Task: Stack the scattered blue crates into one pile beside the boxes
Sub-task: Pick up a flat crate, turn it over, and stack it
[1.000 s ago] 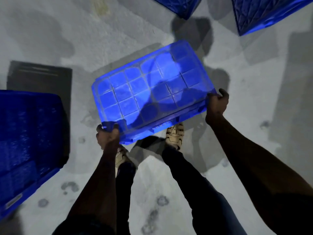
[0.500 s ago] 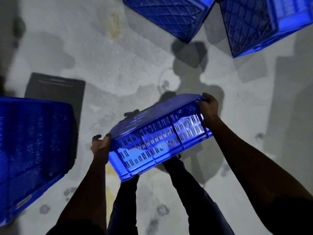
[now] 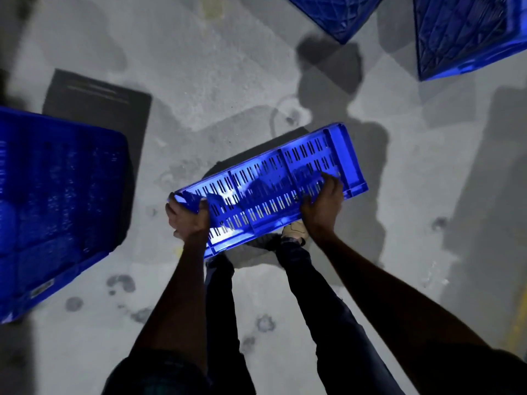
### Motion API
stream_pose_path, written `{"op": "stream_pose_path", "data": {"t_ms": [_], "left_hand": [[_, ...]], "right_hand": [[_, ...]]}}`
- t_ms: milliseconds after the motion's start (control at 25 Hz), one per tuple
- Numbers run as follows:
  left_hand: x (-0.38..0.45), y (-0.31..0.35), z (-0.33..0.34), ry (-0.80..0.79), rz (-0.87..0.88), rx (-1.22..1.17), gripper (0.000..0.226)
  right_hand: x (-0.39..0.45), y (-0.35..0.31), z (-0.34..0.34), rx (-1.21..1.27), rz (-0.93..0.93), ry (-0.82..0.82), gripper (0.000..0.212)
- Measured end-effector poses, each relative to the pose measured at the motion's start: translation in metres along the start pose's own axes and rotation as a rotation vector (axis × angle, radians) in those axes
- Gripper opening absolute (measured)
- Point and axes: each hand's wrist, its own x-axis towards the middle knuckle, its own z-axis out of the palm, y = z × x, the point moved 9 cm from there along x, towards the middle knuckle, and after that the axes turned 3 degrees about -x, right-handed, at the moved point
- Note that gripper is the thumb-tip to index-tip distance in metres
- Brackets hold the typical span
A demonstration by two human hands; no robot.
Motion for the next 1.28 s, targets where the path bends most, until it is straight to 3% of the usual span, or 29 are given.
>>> {"op": "stream_pose_path", "data": {"t_ms": [160,240,400,480,560,680,920,1120,1280], "left_hand": [[-0.040,-0.012,0.008,-0.009,0.058,0.084,0.087],[-0.059,-0.015,0.018,-0.070,0.170,0.159,0.089],[-0.076,-0.017,0.030,-0.162,0.340,0.267,0.092],[-0.076,-0.016,0.024,-0.169,0.384,0.294,0.094],[-0.073,-0.007,0.015,-0.136,0.465,0.322,0.095],[-0.055,0.008,-0.004,-0.068,0.581,0.380,0.096],[0.003,0.052,-0.025,0.011,0.649,0.430,0.089],[0.058,0.048,-0.024,0.170,0.312,0.110,0.109],[0.102,0.014,0.010,0.138,0.045,-0.126,0.106]], "right_hand": [[-0.044,0.020,0.023,-0.005,0.131,-0.024,0.073],[-0.053,0.025,0.026,0.140,0.247,0.017,0.077],[-0.052,0.031,0.031,0.425,0.668,0.066,0.075],[-0.050,0.027,0.032,0.499,0.772,0.110,0.071],[-0.035,0.011,0.028,0.603,0.670,0.153,0.062],[0.004,-0.030,0.036,0.770,0.503,0.048,0.055],[0.083,-0.101,0.039,0.714,0.326,-0.018,0.034],[0.155,-0.140,0.070,0.627,0.112,-0.034,0.030],[0.193,-0.178,0.079,0.569,-0.035,-0.011,0.032]]}}
